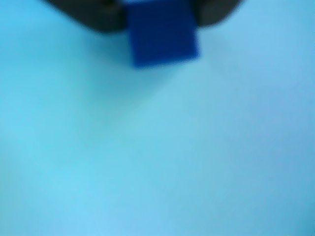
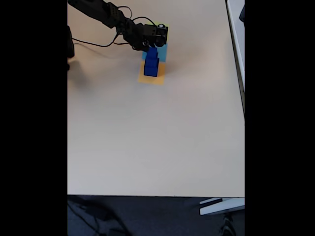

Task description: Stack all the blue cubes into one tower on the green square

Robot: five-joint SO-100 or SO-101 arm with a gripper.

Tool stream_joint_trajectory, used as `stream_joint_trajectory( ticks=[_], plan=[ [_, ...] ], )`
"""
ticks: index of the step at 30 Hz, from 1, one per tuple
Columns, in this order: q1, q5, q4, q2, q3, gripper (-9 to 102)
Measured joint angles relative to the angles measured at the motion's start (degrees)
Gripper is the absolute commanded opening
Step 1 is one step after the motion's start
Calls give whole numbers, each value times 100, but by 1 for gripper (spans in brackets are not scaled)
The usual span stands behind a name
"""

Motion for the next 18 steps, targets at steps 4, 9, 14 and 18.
stream_joint_trajectory(
  ticks=[4, 9, 14, 18],
  plan=[
    [-44, -26, -53, -62, 0, 7],
    [-123, 44, -53, -97, 0, 8],
    [-123, 53, -62, -141, -62, 9],
    [-141, 53, -62, -141, -70, 11]
  ],
)
